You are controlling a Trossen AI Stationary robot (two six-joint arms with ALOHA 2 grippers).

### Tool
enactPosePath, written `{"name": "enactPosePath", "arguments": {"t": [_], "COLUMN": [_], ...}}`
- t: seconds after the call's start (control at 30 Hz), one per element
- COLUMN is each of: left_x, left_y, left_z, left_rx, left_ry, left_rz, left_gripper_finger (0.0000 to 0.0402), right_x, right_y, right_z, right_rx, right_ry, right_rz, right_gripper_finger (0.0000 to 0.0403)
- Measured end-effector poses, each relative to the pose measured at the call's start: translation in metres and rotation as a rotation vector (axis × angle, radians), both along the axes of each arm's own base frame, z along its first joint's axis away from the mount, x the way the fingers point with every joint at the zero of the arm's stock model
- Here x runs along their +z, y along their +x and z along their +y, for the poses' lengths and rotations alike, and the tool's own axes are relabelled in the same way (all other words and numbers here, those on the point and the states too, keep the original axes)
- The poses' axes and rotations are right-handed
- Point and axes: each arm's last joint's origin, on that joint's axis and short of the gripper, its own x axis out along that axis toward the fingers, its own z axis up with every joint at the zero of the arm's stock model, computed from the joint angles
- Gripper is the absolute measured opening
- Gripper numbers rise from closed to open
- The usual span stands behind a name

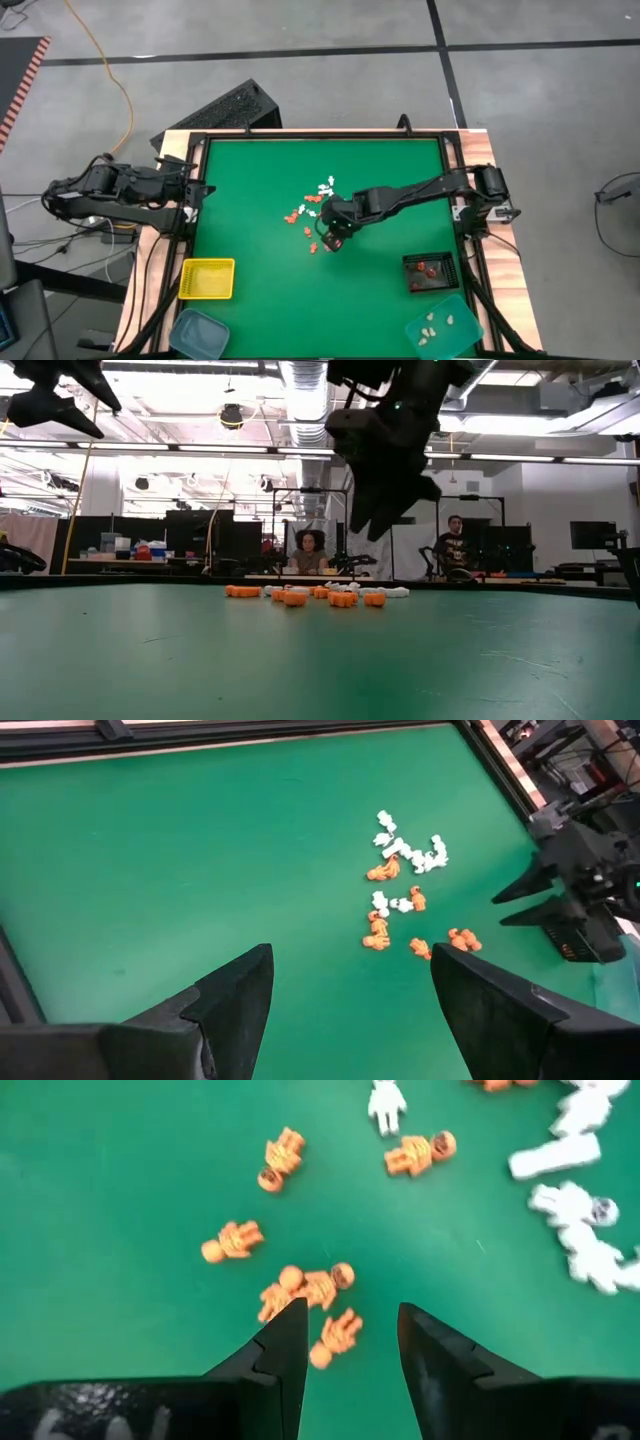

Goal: Sort Halloween decoration
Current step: Put the orange skeleton model into the yellow bin

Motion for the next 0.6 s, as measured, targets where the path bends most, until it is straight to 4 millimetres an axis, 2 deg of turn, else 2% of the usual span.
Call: {"name": "enactPosePath", "arguments": {"t": [0.23,0.4,0.6], "left_x": [-0.004,-0.005,-0.005], "left_y": [-0.003,-0.003,-0.004], "left_z": [0.000,-0.001,-0.003], "left_rx": [-0.006,-0.051,-0.127], "left_ry": [-0.003,-0.011,-0.027], "left_rz": [0.055,0.067,0.075], "left_gripper_finger": [0.0261,0.0261,0.0261], "right_x": [-0.002,-0.002,-0.027], "right_y": [-0.006,-0.008,0.000], "right_z": [0.019,0.025,0.035], "right_rx": [-0.115,-0.204,-0.242], "right_ry": [0.011,0.003,0.023], "right_rz": [0.031,0.020,0.081], "right_gripper_finger": [0.0152,0.0152,0.0152]}}
